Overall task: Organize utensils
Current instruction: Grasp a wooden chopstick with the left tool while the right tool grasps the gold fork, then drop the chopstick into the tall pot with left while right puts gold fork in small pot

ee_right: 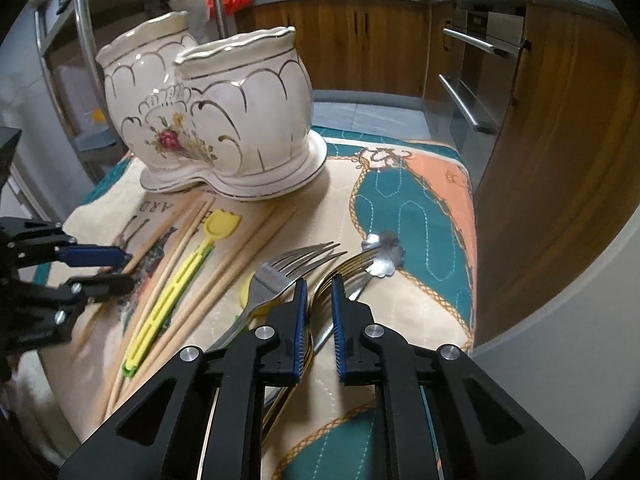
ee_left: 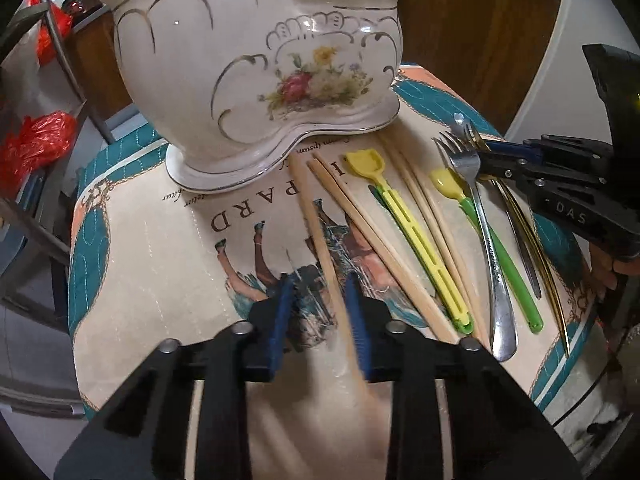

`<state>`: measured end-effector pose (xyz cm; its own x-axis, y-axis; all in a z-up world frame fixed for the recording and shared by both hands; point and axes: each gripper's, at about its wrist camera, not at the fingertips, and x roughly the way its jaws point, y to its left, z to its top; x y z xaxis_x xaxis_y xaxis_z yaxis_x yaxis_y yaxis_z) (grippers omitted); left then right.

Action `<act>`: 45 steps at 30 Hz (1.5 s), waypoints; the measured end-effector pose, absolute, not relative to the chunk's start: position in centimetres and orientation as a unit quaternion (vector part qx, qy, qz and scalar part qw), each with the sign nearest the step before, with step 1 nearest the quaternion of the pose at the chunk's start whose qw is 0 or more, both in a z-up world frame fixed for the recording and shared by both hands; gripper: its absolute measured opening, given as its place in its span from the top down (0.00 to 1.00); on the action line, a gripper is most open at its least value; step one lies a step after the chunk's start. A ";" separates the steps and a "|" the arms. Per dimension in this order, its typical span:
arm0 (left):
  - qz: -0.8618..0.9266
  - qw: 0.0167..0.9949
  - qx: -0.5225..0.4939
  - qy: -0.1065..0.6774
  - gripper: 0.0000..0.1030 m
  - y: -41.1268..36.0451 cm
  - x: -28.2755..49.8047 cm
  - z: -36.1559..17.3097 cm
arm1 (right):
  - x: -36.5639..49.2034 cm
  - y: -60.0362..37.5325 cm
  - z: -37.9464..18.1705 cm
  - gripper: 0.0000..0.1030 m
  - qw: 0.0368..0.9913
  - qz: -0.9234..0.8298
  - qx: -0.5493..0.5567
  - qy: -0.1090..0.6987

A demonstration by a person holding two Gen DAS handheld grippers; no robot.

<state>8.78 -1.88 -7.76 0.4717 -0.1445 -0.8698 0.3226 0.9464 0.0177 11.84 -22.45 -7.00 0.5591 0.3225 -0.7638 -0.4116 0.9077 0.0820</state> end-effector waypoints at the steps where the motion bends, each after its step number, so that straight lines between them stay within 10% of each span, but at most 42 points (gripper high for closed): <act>1: -0.142 0.851 0.086 0.498 0.79 -1.6 8.9 -7.7 | 11.8 -22.5 -6.9 0.89 0.882 0.211 -0.051 0.418; 4: -0.165 0.844 0.063 0.507 0.93 -0.8 9.2 -7.5 | 11.3 -23.1 -6.4 0.92 0.888 0.213 -0.043 0.406; 25: -0.177 0.909 0.090 0.366 0.94 3.6 2.2 -3.8 | 4.4 -24.1 1.8 0.96 0.933 0.255 -0.018 0.251; 45: -0.183 0.805 0.139 0.547 0.85 1.9 8.2 -7.1 | 2.1 -22.0 7.1 0.97 0.938 0.299 -0.027 0.175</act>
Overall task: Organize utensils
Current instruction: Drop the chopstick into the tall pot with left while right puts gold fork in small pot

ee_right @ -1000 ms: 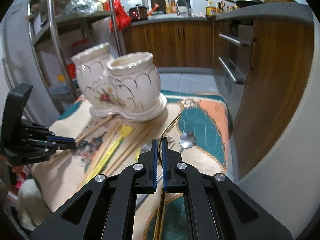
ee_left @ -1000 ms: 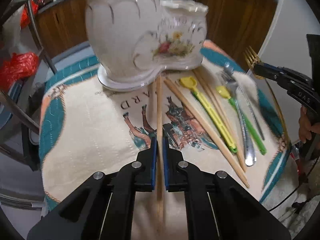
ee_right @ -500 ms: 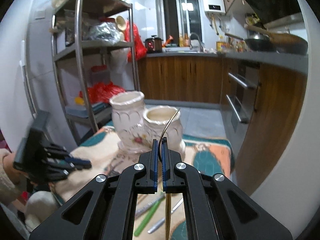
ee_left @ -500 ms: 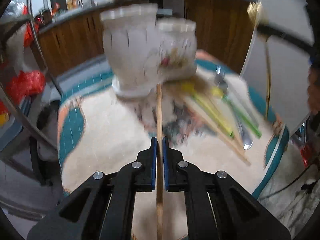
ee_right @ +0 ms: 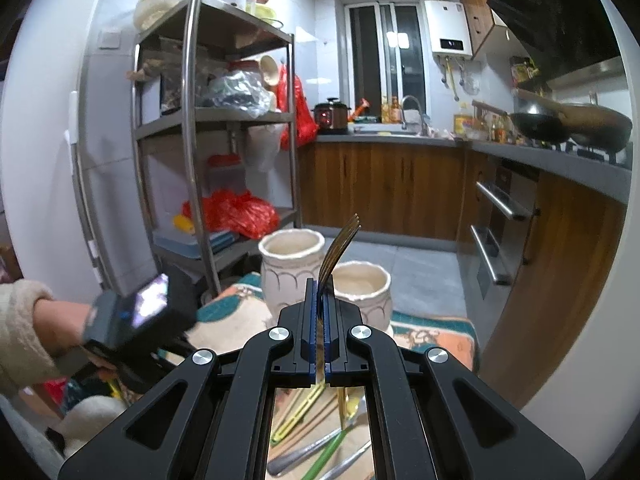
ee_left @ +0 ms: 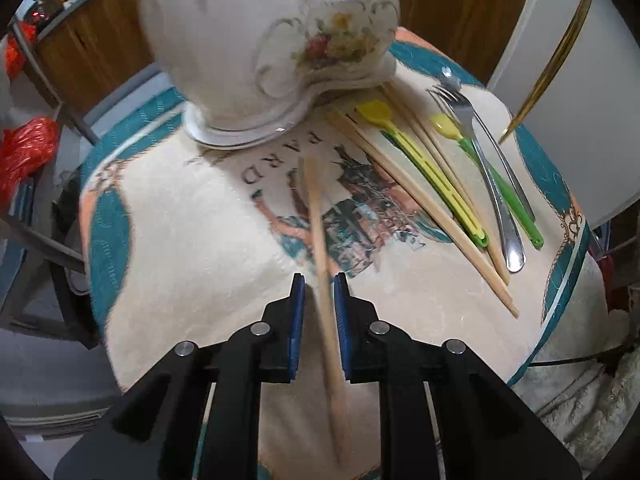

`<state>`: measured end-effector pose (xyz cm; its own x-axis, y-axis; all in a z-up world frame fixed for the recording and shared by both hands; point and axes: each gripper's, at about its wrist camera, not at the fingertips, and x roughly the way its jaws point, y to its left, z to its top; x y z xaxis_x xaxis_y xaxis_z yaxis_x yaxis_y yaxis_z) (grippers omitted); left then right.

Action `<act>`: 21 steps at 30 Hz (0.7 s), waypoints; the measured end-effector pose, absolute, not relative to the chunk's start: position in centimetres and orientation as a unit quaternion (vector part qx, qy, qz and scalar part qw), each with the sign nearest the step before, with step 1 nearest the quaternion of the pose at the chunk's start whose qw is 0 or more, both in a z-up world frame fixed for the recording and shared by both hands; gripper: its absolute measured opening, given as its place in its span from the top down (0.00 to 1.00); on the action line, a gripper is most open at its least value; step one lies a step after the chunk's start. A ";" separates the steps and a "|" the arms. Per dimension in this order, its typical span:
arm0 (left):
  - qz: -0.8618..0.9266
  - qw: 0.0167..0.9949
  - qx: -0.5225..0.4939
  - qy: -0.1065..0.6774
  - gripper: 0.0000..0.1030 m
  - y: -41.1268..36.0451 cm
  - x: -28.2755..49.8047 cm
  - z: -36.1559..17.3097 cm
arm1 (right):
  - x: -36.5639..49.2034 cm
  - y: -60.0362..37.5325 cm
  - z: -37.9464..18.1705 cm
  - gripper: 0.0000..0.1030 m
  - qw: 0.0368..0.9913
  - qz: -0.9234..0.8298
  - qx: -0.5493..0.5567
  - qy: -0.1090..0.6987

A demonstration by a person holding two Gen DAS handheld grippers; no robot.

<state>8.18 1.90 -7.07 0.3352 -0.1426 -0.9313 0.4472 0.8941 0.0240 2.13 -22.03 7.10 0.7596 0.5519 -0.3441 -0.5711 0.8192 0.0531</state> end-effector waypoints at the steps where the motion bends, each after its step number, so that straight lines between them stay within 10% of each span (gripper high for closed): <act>1: -0.182 0.806 0.141 0.545 0.85 1.7 8.3 -7.2 | 2.1 -22.0 7.2 0.97 0.937 0.300 -0.028 0.174; 11: -0.211 0.840 0.117 0.487 0.94 1.4 7.4 -4.9 | 2.8 -21.8 8.5 0.97 0.939 0.305 -0.029 0.155; 21: -0.222 0.943 0.051 0.241 0.94 3.3 5.4 6.5 | 6.0 -21.5 11.2 0.97 0.942 0.307 0.000 0.138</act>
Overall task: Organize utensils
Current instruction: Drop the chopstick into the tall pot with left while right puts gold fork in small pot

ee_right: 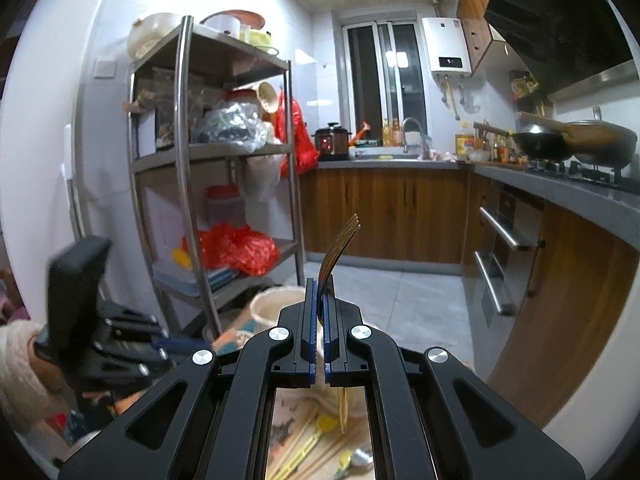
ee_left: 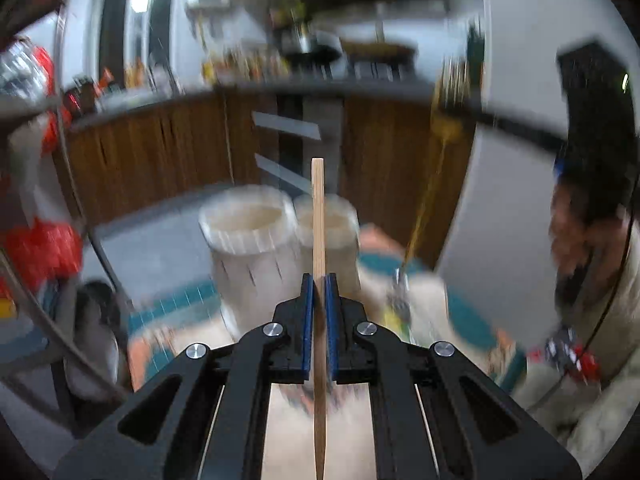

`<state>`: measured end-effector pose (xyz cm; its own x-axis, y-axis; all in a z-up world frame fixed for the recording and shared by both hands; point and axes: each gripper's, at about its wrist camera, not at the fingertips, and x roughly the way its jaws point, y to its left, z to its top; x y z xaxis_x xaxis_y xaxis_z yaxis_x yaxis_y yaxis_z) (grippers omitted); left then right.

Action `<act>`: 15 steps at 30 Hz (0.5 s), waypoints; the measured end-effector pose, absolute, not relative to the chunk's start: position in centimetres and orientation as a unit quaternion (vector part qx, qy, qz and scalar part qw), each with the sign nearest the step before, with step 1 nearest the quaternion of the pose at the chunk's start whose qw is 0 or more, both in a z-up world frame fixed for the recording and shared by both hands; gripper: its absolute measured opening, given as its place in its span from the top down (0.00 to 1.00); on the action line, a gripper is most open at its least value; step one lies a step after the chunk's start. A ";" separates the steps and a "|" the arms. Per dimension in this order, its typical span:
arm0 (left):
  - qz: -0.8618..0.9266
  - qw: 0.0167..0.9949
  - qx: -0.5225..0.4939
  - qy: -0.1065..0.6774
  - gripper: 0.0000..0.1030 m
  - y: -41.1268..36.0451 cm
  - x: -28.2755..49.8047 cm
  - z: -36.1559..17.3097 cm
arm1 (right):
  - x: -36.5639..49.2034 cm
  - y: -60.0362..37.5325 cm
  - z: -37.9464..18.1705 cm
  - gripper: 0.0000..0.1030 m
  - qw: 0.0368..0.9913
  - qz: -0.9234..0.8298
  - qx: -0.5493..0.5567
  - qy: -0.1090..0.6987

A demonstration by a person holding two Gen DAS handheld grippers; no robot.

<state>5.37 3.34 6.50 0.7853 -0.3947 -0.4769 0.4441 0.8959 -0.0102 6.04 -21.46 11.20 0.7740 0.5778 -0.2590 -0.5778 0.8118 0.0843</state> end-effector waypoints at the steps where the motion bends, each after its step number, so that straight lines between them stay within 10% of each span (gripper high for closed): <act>1: -0.218 0.948 0.043 0.228 0.94 3.6 5.7 7.3 | 6.3 -21.5 11.4 0.97 0.942 0.308 0.004 0.136; 15: -0.130 0.984 -0.087 0.091 0.94 4.6 15.2 12.3 | 11.0 -20.6 15.3 0.97 0.956 0.279 0.056 0.079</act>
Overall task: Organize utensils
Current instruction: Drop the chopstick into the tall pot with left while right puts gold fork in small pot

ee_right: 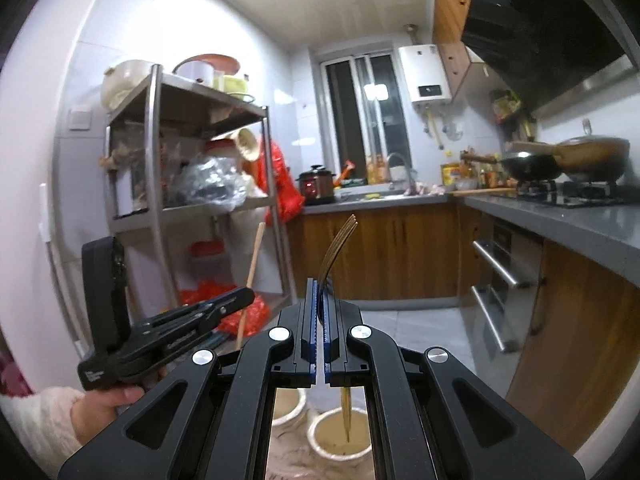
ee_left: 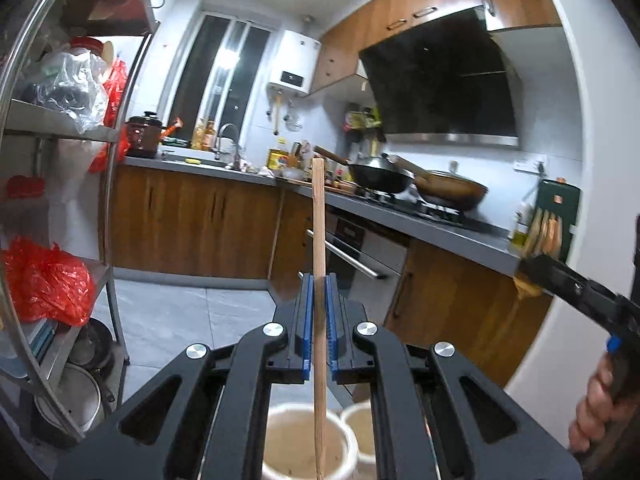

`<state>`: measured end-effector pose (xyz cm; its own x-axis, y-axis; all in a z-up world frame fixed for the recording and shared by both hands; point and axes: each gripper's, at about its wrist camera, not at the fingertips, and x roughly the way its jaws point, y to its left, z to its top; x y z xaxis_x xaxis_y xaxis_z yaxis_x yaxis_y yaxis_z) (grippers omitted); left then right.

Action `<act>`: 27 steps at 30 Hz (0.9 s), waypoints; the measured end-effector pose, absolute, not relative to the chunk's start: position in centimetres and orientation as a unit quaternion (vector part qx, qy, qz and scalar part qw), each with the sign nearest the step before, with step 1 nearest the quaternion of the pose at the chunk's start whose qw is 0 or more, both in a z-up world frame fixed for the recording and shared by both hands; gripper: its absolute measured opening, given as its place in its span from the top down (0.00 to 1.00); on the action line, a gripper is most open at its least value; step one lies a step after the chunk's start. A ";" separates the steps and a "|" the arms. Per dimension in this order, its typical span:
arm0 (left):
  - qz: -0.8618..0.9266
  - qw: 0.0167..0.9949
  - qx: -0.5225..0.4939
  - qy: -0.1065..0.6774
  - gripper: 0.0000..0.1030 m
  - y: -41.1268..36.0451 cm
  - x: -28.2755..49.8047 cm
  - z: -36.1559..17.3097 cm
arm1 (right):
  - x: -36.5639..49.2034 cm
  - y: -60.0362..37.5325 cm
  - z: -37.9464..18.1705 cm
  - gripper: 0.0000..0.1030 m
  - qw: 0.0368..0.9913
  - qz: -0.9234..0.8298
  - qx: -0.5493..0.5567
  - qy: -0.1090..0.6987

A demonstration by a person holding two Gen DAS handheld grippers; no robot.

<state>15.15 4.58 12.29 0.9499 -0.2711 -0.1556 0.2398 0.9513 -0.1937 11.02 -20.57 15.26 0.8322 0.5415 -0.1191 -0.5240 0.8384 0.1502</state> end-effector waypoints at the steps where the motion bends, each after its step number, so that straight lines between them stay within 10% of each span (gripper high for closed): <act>1: -0.120 0.985 -0.085 0.089 0.94 4.4 15.8 11.8 | 11.6 -20.7 14.8 0.97 0.955 0.278 0.065 0.080; 23: -0.077 0.981 -0.041 0.176 0.93 5.7 15.9 2.9 | 18.2 -20.5 6.2 0.96 0.942 0.253 0.098 0.197; 27: -0.077 0.979 -0.047 0.183 0.74 6.1 15.8 3.4 | 18.5 -20.7 6.2 0.92 0.943 0.246 0.098 0.203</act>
<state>15.76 6.09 3.41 0.9210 -0.1678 -0.3517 0.1334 0.9838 -0.1201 18.48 -20.75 6.17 0.7969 0.5031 -0.3344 -0.4233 0.8600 0.2851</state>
